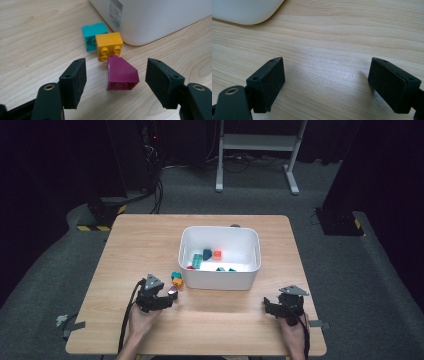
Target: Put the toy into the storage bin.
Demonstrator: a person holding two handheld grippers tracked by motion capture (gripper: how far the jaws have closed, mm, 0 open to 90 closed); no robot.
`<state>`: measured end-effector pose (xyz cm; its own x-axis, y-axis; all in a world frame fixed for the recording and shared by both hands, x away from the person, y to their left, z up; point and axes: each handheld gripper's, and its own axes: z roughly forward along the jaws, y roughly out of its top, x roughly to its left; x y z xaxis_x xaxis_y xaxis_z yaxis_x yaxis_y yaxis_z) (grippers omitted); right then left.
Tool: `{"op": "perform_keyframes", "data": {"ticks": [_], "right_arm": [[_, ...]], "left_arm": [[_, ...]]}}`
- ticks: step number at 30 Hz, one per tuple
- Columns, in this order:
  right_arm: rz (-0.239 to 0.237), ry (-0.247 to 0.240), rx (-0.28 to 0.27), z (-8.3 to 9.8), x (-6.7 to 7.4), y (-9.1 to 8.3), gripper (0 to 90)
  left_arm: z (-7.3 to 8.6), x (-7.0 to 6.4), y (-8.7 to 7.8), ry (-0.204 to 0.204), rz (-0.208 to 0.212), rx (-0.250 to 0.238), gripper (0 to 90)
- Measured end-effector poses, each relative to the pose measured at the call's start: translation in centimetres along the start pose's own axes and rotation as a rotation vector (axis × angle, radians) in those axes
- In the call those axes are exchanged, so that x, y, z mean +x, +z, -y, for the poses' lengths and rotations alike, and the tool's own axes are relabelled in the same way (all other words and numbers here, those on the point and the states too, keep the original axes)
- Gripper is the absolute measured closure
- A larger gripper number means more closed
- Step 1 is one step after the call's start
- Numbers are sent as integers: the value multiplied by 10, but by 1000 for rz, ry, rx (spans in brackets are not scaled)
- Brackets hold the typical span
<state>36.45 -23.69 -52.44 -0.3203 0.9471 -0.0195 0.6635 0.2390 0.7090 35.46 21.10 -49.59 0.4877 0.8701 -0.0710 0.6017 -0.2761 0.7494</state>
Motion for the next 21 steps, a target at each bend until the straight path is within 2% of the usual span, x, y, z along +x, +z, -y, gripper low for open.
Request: {"op": "perform_keyframes", "data": {"ticks": [5, 21], "right_arm": [[0, 0, 0, 0, 0, 0, 137], [0, 0, 0, 0, 0, 0, 137]], "left_arm": [[3, -3, 9, -1, 6, 10, 372], [12, -3, 20, -12, 16, 24, 531]]}}
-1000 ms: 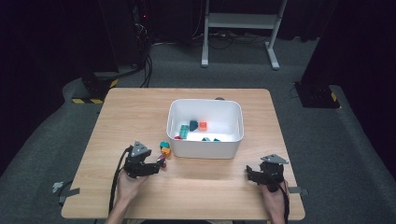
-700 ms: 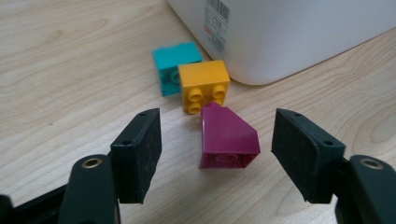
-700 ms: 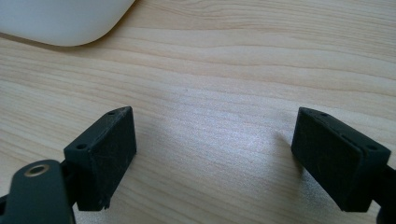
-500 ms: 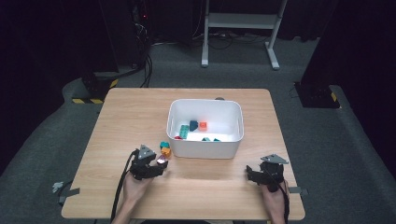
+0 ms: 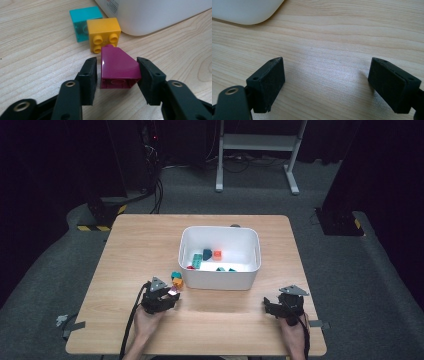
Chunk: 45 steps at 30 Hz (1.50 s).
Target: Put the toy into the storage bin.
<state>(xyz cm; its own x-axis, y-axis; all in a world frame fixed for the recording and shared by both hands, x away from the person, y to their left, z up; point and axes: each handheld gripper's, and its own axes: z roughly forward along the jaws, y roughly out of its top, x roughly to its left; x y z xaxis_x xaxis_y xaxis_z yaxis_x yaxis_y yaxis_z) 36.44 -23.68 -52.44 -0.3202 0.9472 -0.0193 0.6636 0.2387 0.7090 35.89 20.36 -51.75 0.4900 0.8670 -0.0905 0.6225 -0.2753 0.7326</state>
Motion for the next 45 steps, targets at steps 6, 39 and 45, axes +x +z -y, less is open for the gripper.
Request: {"op": "perform_keyframes", "data": {"ticks": [6, 39, 45], "right_arm": [[0, 0, 0, 0, 0, 0, 137], [0, -1, 0, 0, 0, 0, 137], [0, -1, 0, 0, 0, 0, 137]], "left_arm": [[1, -1, -1, 15, 4, -10, 580], [-18, 8, -40, 9, 97, -68, 586], [-26, 13, -48, -7, 113, -98, 587]]}}
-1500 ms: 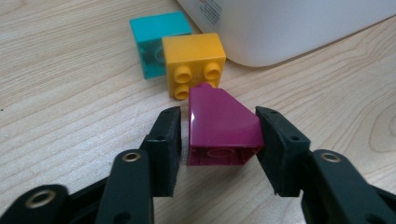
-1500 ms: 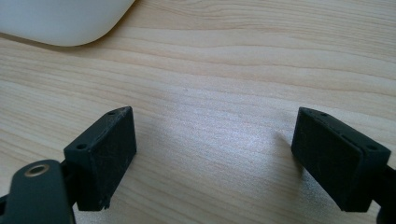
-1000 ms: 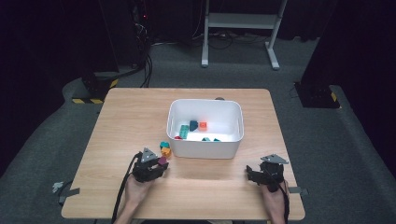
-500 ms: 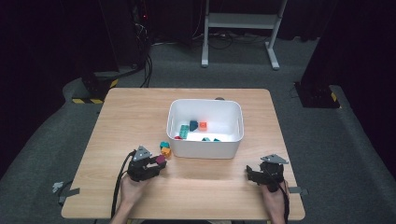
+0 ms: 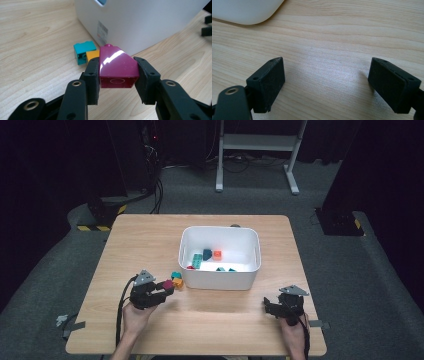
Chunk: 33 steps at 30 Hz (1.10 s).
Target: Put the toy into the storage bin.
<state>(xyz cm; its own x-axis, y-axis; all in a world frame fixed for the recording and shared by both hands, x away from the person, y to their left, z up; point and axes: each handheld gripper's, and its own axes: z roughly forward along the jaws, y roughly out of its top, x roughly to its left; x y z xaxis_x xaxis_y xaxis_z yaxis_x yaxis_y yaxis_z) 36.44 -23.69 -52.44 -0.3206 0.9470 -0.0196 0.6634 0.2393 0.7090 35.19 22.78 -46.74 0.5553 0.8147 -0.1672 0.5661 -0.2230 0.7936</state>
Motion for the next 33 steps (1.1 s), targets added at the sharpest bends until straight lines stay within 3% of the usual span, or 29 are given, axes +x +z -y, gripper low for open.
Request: {"op": "perform_keyframes", "data": {"ticks": [7, 13, 33], "right_arm": [[0, 0, 0, 0, 0, 0, 137], [0, 0, 0, 0, 0, 0, 137], [0, 0, 0, 0, 0, 0, 137]], "left_arm": [[-10, 2, -9, -1, 14, -7, 587], [-29, 8, -16, -12, 50, -45, 587], [-83, 6, -30, 2, 65, -87, 587]]}}
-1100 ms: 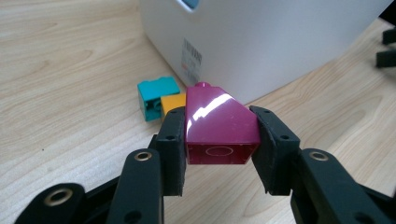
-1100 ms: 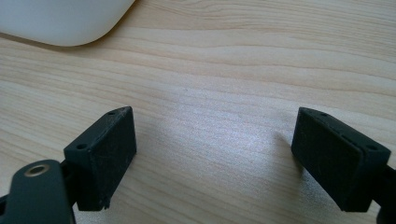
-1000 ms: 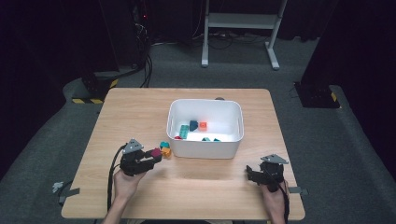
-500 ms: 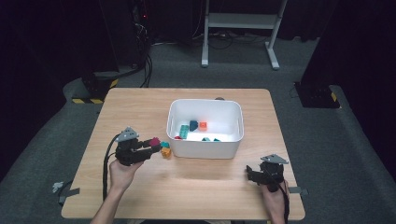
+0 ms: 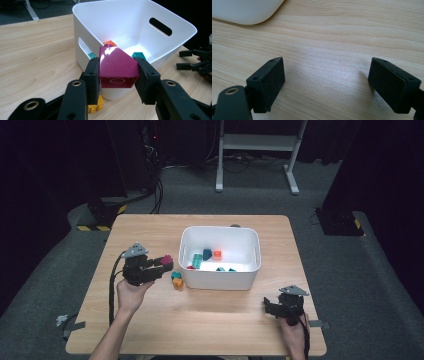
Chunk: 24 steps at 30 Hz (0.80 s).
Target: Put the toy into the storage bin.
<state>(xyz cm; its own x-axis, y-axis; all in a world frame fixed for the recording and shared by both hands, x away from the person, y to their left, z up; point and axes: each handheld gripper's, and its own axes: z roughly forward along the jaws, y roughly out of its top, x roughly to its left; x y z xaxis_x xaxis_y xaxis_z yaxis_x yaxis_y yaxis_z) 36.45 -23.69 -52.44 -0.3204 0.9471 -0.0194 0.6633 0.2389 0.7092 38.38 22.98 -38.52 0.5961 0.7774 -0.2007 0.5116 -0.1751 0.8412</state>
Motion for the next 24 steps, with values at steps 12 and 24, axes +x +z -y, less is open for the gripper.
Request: {"op": "perform_keyframes", "data": {"ticks": [12, 24], "right_arm": [[0, 0, 0, 0, 0, 0, 137], [0, 0, 0, 0, 0, 0, 137]], "left_arm": [[-27, -9, 8, 24, 44, -21, 587], [-48, -17, 26, 55, 56, -14, 586]]}}
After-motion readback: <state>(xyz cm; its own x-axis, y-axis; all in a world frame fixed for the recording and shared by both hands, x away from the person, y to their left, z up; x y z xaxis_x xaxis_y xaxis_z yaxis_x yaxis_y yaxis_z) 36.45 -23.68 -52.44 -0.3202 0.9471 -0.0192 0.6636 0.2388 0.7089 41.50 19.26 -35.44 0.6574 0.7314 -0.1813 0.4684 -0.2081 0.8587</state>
